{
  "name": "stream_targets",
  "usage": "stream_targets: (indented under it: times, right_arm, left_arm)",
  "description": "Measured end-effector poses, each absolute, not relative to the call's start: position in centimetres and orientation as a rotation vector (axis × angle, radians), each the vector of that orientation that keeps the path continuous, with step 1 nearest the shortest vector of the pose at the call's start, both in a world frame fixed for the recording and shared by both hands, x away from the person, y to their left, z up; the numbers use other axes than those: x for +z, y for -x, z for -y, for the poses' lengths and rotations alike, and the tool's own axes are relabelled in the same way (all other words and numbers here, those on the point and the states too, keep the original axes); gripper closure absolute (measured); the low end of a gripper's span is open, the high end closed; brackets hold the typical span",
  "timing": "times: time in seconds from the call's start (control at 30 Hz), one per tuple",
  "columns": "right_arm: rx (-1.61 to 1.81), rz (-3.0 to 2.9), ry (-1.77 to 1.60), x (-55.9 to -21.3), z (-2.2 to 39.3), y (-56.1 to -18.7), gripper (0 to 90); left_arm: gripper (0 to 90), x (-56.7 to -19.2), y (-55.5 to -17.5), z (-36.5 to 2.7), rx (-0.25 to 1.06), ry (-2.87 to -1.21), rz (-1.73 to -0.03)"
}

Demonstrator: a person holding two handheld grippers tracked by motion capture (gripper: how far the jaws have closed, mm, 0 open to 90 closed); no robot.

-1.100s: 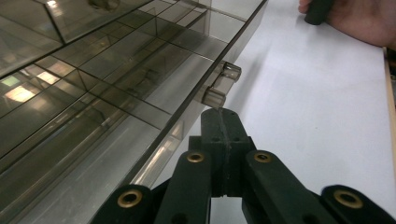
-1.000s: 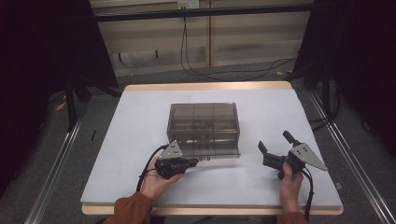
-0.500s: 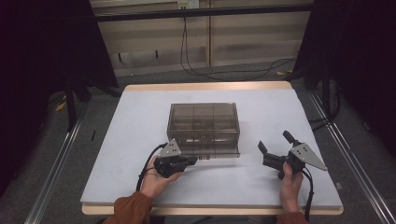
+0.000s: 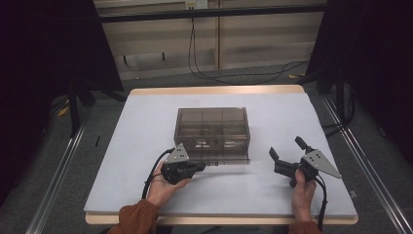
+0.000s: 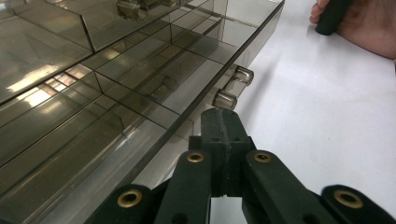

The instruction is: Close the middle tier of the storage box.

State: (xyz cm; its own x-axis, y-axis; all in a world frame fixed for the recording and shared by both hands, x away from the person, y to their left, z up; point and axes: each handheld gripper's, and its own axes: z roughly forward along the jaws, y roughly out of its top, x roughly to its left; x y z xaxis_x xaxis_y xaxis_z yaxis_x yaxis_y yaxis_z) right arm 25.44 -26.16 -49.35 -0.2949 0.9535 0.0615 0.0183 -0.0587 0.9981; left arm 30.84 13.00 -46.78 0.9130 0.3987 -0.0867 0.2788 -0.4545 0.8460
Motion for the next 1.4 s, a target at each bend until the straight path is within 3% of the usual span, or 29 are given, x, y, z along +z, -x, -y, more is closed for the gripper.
stream_targets:
  times: [1.4]
  right_arm:
    - [1.470,-1.405,-1.105,-49.34,26.16,-25.45,0.0]
  left_arm:
    - [90.0,-46.59,-31.61,-12.66,0.155,-2.064,-0.502]
